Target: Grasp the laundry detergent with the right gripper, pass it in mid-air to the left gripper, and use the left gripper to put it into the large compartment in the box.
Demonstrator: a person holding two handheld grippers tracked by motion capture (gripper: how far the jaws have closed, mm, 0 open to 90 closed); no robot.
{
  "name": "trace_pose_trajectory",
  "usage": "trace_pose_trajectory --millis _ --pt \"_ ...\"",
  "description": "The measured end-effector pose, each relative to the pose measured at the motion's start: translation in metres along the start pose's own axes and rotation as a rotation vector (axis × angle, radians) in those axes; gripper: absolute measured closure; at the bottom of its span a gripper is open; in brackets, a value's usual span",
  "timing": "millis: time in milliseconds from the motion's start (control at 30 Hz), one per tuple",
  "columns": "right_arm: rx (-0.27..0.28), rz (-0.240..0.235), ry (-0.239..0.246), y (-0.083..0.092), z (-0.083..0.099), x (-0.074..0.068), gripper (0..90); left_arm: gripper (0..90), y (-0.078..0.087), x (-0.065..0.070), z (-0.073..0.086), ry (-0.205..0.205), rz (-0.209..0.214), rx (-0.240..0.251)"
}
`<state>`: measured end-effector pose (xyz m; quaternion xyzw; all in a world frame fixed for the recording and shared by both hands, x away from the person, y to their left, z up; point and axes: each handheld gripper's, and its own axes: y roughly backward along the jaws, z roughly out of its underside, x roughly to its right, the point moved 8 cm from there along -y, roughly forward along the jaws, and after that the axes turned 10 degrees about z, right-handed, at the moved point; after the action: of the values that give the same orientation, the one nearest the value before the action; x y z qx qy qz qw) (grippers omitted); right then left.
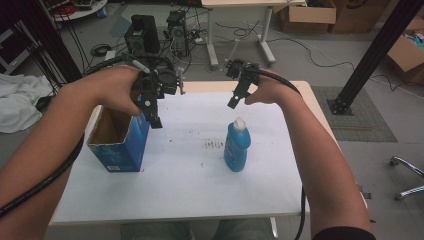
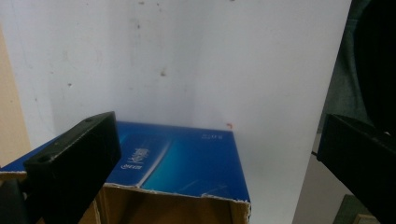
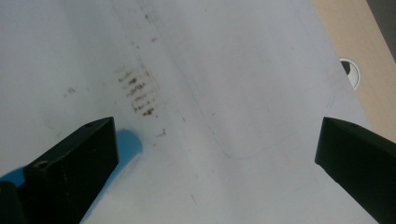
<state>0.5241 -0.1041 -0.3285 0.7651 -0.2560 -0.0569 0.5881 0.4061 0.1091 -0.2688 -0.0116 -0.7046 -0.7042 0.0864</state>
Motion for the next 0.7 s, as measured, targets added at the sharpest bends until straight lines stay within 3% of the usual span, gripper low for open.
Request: trace_pose_trajectory --millis 267,400,533,700 --pt "0.242 -0.029 -0.16 0.021 -0.003 0.01 0.0 0.1 -0.003 0.008 0.005 0.003 -0.01 -0.01" --pt "0.358 0.017 -0.237 0.039 0.004 0.023 0.0 0.1 -0.003 0.012 0.003 -0.011 -0.015 -0.009" --pt "0.427 0.036 -0.281 0.053 0.017 0.028 0.0 0.1 -0.002 0.015 -0.001 -0.028 -0.023 -0.004" --pt "0.468 0.052 -0.31 0.062 0.042 0.028 0.0 0.1 -0.001 0.016 -0.005 -0.046 -0.027 -0.001"
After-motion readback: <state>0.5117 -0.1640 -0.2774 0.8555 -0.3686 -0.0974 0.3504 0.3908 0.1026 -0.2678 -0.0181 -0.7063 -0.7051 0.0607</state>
